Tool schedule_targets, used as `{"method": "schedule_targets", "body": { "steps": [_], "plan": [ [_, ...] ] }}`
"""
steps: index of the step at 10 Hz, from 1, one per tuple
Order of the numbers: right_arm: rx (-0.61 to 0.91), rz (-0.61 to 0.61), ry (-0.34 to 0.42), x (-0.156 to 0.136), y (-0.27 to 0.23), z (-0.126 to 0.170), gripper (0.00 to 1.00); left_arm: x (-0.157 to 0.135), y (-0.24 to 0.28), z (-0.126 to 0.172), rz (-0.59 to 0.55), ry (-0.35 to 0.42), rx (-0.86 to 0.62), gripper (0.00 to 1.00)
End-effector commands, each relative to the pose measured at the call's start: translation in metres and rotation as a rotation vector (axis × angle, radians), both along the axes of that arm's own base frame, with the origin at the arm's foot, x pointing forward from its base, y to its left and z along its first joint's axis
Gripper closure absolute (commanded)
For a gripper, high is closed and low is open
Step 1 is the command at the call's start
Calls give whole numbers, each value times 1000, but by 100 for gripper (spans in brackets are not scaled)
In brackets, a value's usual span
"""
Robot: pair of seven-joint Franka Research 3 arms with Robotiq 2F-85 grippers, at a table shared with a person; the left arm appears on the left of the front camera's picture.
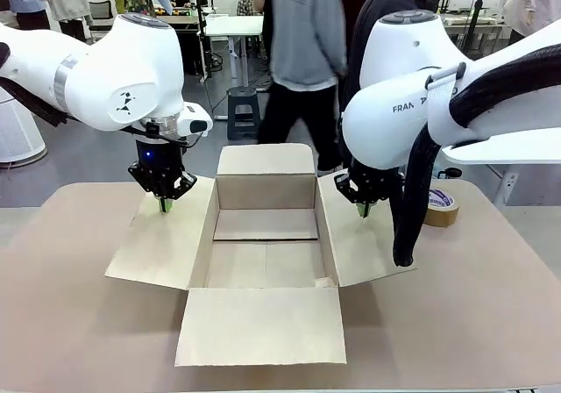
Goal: Wrap the clocks to prevent damage.
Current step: Open the side flaps of the Package Box.
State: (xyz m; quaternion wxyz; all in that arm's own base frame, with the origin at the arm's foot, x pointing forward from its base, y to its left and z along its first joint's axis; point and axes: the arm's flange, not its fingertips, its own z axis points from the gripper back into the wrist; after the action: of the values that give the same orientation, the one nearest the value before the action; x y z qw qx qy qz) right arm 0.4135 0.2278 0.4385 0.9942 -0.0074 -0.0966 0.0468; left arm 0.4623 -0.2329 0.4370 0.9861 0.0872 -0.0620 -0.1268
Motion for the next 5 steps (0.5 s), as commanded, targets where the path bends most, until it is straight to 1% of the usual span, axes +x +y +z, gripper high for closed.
{"method": "schedule_targets", "body": {
  "steps": [1, 4, 5],
  "plan": [
    [-5, -44, -16, 2, -5, -12, 99, -5, -1, -8, 36, -71, 43, 100],
    [-1, -77, -12, 5, -15, -30, 99, 1, 9, -25, 56, -73, -32, 100],
    [3, -89, -45, 7, -19, -37, 99, 2, 13, -32, 65, -77, -56, 100]
  ]
}}
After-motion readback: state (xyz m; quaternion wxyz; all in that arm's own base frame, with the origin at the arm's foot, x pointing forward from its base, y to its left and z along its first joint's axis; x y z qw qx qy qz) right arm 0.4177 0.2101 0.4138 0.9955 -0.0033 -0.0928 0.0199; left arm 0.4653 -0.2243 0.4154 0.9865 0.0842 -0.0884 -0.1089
